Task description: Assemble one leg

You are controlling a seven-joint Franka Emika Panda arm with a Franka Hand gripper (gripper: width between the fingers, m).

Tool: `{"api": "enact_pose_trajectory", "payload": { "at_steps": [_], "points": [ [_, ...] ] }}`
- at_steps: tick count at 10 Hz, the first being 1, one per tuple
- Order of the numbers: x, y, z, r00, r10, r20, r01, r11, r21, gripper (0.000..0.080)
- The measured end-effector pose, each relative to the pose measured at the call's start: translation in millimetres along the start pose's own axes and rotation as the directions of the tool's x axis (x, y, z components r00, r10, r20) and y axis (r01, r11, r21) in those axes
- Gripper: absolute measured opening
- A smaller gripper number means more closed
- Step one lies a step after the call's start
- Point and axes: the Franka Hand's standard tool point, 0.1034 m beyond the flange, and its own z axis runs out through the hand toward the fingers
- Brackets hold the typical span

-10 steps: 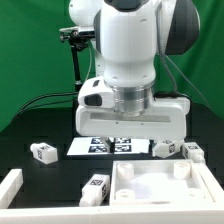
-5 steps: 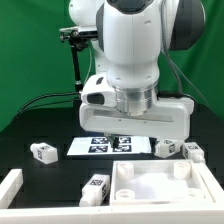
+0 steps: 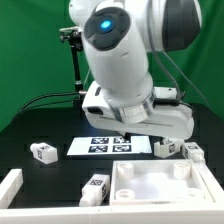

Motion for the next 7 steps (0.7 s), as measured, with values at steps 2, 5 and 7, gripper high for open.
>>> {"api": "enact_pose_trajectory", "payload": {
  "at_steps": [2,5,7],
  "points": [
    [5.7,7.7,-2.8,0.995,0.013,0.103,-0.012,1.0,-0.01,0.0649],
    [3.0,8.4,10.0,0.99,0.056,0.127,-0.06,0.998,0.034,0.0649],
    [-11.2,5.0,43.6,0.982,0.107,0.156,-0.113,0.993,0.031,0.0649]
  ]
}}
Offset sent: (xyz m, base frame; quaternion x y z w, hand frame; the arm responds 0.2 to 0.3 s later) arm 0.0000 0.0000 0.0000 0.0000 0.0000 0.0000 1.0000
